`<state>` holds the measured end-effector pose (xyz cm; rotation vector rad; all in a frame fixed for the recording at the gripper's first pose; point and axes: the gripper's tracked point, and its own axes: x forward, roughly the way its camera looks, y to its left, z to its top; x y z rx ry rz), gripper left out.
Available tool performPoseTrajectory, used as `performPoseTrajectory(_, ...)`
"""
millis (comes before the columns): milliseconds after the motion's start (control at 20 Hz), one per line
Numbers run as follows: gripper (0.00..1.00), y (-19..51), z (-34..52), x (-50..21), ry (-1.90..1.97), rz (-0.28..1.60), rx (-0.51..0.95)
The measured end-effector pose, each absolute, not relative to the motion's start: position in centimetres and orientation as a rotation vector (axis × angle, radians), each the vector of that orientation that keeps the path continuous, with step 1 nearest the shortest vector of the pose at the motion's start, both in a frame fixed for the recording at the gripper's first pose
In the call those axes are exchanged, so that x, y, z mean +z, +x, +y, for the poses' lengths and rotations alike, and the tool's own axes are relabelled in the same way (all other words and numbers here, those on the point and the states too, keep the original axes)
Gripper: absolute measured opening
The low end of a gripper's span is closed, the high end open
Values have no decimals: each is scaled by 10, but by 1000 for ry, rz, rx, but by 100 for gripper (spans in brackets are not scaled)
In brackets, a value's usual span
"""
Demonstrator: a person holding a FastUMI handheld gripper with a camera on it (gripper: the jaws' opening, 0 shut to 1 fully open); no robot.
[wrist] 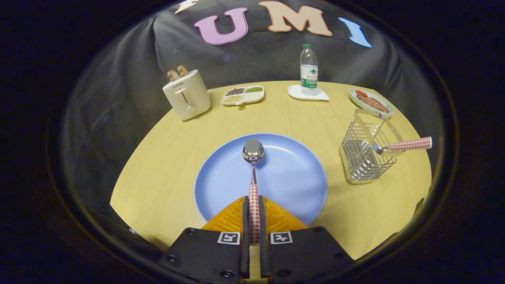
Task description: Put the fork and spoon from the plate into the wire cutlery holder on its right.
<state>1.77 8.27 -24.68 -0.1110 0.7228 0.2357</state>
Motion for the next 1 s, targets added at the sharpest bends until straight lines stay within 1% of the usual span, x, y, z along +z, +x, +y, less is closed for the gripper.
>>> performPoseTrajectory(150,13,20,66,-210,-129,697,225)
performPoseTrajectory(200,13,33,56,-200,-133,692,216)
performPoseTrajectory(550,13,44,-11,-123,-139,693,126)
performPoseTrajectory(750,13,41,-46,-110,-193,756,110)
performPoseTrajectory(1000,13,40,-73,-114,-211,899,103)
